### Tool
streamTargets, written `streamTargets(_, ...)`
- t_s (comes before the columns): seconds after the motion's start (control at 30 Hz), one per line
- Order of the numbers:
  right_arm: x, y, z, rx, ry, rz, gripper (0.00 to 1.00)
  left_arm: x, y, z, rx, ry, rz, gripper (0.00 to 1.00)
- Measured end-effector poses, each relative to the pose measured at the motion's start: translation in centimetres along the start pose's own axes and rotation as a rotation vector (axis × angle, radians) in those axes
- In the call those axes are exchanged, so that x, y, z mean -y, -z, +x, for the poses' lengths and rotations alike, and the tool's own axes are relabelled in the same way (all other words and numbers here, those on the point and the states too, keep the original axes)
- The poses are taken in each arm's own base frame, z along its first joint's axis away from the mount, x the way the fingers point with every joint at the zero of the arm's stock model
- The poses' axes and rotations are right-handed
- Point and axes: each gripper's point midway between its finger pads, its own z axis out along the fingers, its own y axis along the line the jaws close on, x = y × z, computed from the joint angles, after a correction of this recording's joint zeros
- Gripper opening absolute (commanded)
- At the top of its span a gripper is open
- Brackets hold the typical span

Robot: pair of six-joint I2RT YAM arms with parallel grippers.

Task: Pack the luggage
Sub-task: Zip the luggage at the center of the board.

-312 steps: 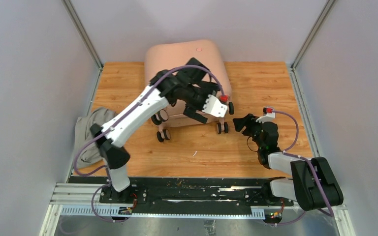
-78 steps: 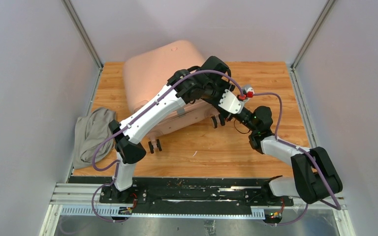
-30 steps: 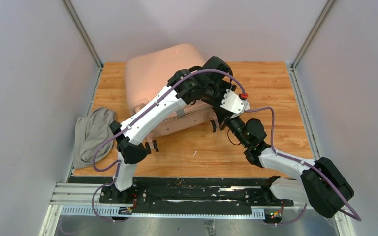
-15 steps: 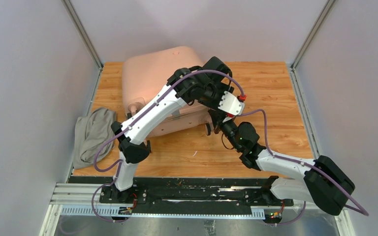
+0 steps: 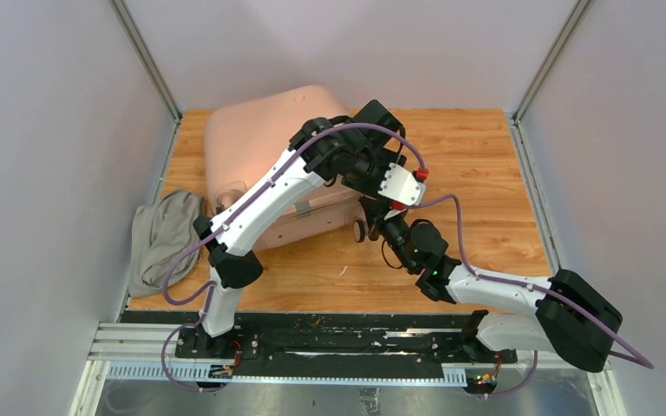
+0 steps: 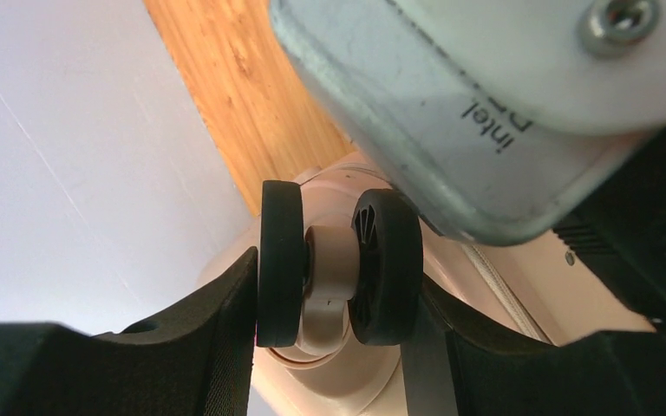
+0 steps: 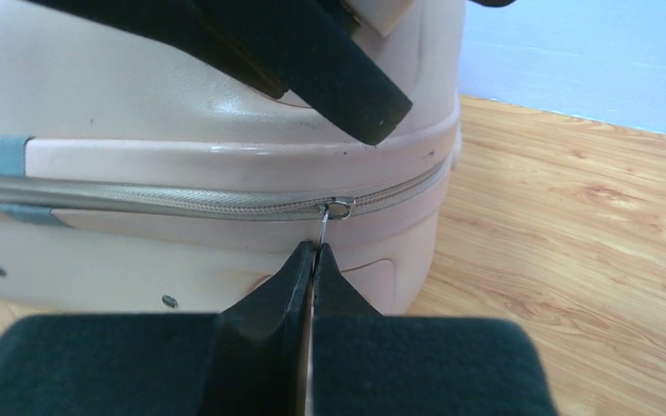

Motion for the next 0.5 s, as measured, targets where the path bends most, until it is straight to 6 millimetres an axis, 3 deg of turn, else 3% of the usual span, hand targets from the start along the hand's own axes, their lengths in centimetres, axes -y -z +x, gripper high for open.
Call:
streamTargets(0.13,1.8,0.7,-0.5,0.014,-0.002,0.037,0.00,-0.7,-0.3,-0.8,0.025,0.034,-0.033,0.00)
streamTargets(0.3,4.6,0.9,-1.2,0.046,-0.087,0.072,0.00,-3.3,-2.3,-2.6,0.082,0.091,-0.131,0.00)
streamTargets(0.4,3.9,0.1,-0.7,0.049,-0.112,0.114,0.00,-2.9,-2.5,-2.1,0.060,0.106,-0.118,0.00)
streamTargets(0.5,1.8,-0.5,0.0,0.034,-0.140,0.098,0.00,-1.5,-1.7,-0.2,0.002,0.097,-0.061,0.00)
